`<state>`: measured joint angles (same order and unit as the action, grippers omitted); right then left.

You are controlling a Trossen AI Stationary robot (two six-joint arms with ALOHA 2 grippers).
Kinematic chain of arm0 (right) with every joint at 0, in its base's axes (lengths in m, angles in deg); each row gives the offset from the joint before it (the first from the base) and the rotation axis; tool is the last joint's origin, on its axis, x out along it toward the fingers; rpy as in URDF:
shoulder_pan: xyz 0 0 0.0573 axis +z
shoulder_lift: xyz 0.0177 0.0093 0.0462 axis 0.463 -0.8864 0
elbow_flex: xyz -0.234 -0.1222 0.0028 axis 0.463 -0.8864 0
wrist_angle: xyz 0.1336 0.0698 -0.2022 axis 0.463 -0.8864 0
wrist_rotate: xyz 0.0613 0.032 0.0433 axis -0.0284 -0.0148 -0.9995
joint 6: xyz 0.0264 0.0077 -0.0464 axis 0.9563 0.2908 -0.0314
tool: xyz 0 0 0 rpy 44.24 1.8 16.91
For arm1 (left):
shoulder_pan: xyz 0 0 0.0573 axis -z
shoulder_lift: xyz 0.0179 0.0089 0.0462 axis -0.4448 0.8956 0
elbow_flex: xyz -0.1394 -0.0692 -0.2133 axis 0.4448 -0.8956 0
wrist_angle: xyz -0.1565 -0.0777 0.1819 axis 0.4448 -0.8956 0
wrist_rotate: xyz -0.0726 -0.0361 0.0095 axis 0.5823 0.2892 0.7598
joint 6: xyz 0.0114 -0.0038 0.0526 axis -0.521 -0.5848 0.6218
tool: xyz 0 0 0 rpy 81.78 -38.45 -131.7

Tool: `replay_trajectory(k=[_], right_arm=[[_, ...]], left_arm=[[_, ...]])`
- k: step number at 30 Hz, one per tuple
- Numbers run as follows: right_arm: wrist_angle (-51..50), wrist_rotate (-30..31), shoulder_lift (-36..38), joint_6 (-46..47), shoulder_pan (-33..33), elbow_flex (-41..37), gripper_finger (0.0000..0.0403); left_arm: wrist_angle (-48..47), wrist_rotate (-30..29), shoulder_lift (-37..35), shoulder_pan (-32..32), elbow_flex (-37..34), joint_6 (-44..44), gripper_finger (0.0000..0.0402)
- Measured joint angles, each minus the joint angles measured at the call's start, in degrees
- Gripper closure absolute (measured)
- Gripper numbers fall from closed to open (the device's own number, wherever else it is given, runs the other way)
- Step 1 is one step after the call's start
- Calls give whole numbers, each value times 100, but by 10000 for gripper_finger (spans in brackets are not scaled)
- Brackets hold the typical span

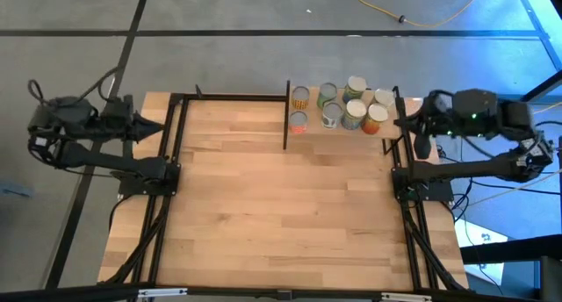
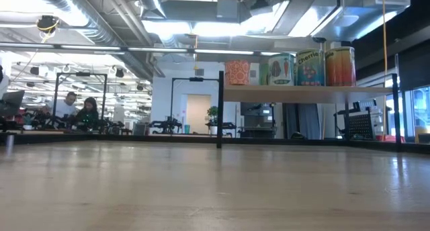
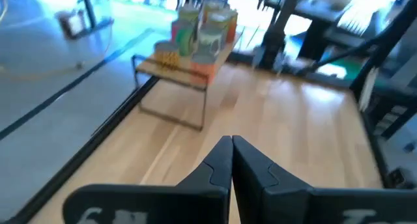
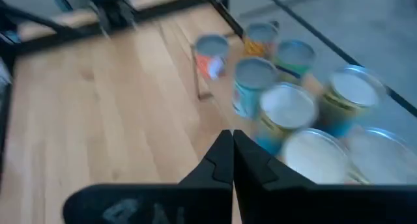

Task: Pick and place cans onto a shelf
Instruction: Return to Home Position

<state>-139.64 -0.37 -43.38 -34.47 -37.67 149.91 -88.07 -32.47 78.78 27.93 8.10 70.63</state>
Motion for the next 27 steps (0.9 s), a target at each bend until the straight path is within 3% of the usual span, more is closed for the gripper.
replay_trajectory(k=[8,15,22,27], right_arm=[[2755,-903,1547,-501,0,-2428,403],[4326,-1309,2768,-740,-2,-3911,403],[4879,-1345,4006,-526,-2,-4814,403],[5334,-1621,4388,-311,-2,-5316,403]], left_arm=[[1947,316,-1487,0,-1941,451,401],[3103,302,-2486,1,-3112,1221,401],[3509,256,-2430,0,-3383,1527,401],[4052,342,-2468,0,-3633,1704,401]])
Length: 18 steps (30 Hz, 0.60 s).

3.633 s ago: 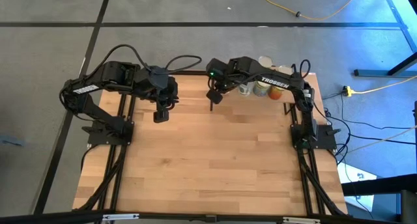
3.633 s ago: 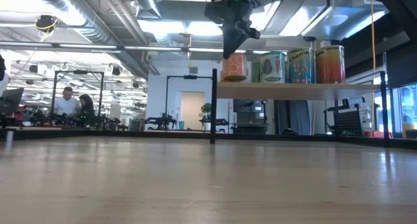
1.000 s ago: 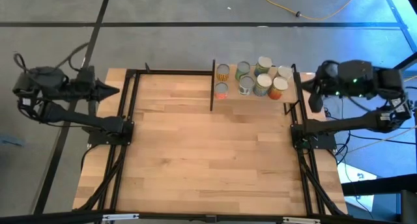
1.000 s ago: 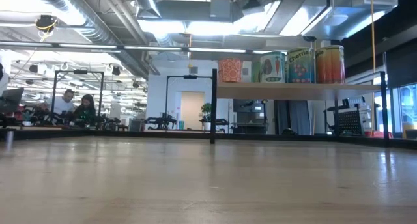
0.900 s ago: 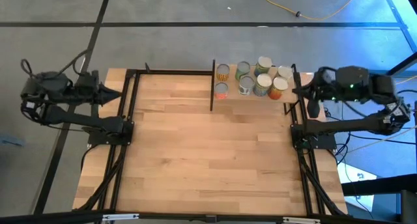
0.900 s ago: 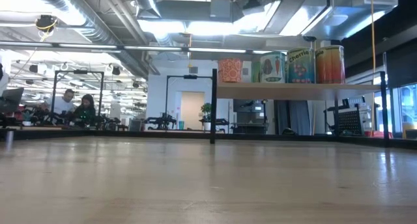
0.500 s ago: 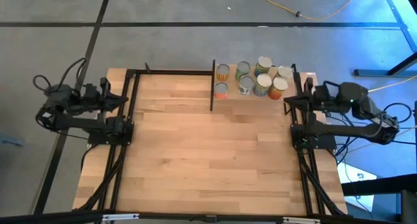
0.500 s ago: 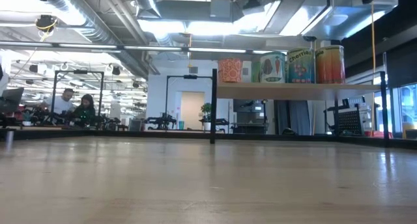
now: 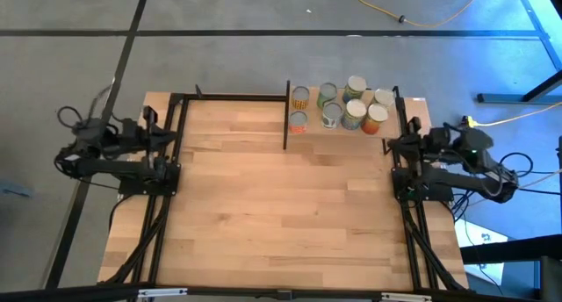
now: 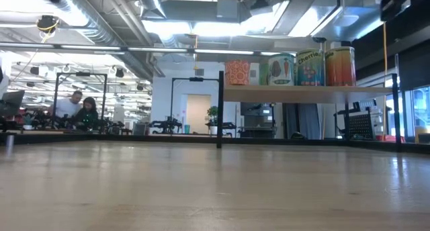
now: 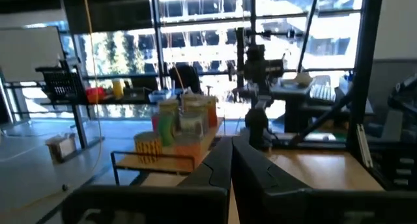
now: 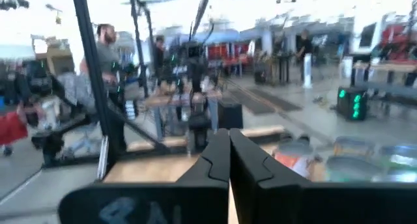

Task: Pick and place cans onto a shelf
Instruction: Return to Home Position

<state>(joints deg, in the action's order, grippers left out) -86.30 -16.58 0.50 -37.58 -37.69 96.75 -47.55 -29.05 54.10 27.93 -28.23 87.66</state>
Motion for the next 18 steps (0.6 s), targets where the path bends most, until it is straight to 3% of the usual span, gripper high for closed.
replay_trajectory(k=[7,11,18], right_arm=[[1197,-344,-113,-244,0,-878,403],[1999,-762,-88,-94,3,-1445,403],[2831,-926,-95,302,2,-2298,403]], left_arm=[[747,180,8,0,-766,72,402],[1480,406,6,0,-1340,125,401],[2116,515,11,2,-2119,33,401]])
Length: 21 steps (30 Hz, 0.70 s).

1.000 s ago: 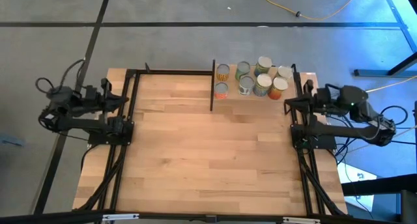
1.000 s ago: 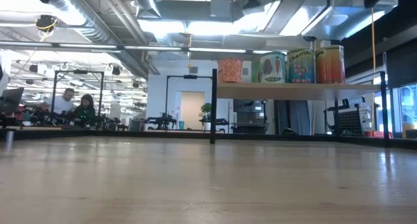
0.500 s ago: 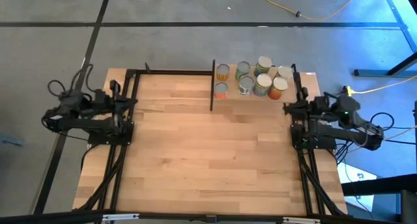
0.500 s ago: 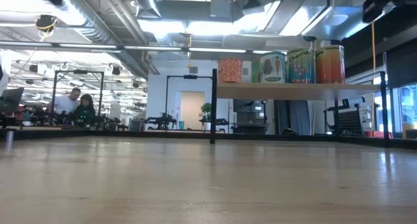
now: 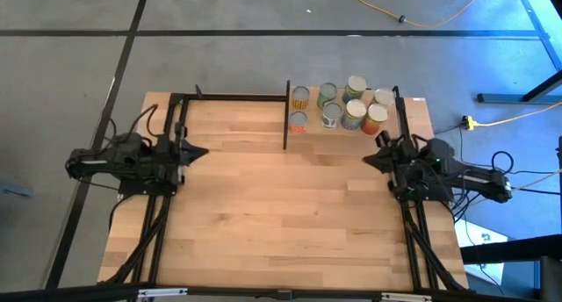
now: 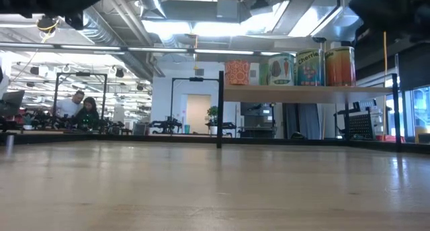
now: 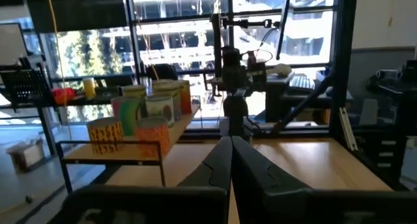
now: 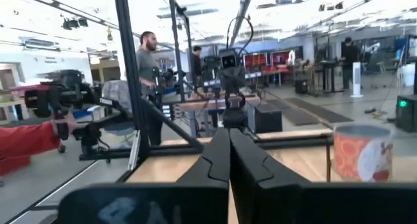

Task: Pick and place cans onto a shelf
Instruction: Return to Home Position

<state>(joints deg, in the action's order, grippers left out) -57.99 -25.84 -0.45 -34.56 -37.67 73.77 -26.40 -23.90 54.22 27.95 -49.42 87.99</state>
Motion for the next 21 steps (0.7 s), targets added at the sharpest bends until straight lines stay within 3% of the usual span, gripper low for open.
replay_trajectory(k=[8,21], right_arm=[[363,2,0,21,0,-695,403],[-255,-151,-18,-443,-2,-689,403]], left_arm=[[103,44,-9,-2,-446,-66,401],[435,44,-9,-2,-1419,-177,401]])
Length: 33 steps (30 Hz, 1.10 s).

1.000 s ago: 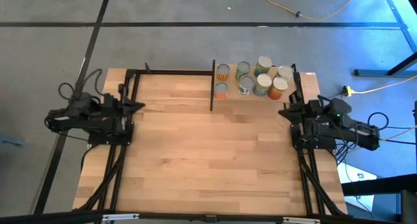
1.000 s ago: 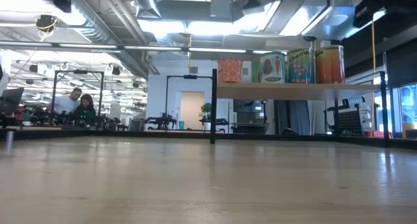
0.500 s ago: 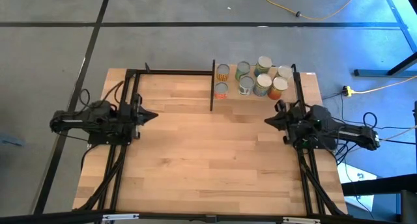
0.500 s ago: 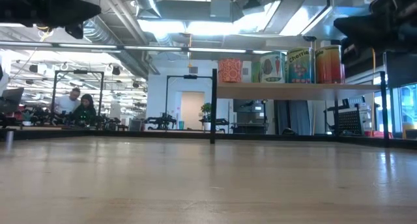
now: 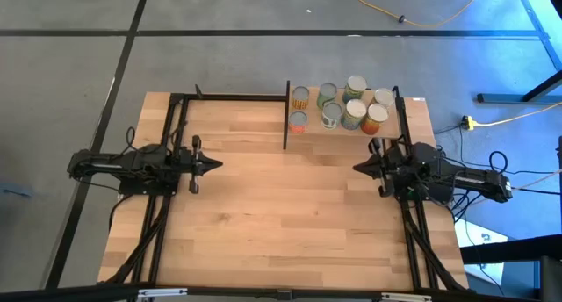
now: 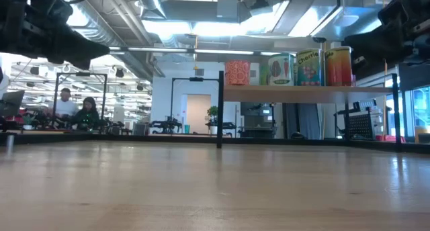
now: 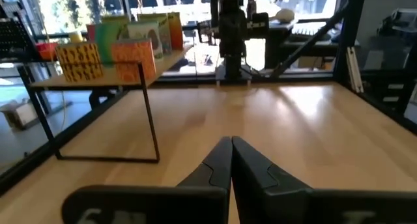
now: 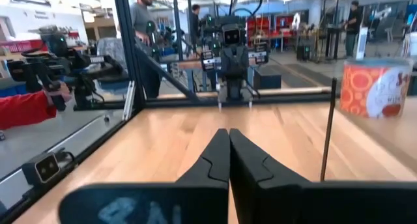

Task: Pick and place cans onto a shelf
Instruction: Return to Home Position

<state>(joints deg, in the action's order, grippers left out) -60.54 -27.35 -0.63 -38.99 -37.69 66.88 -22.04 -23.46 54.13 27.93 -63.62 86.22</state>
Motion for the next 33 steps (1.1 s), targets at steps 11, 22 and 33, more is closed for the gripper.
replay_trajectory(k=[11,22,33], right_arm=[[-101,4,-281,-449,0,2,397],[-156,495,-897,-135,2,2,392],[4,505,-879,-7,2,7,392]], left_arm=[[173,599,4,2,-142,119,399],[196,327,4,2,-142,354,400],[197,319,4,1,-144,363,399]])
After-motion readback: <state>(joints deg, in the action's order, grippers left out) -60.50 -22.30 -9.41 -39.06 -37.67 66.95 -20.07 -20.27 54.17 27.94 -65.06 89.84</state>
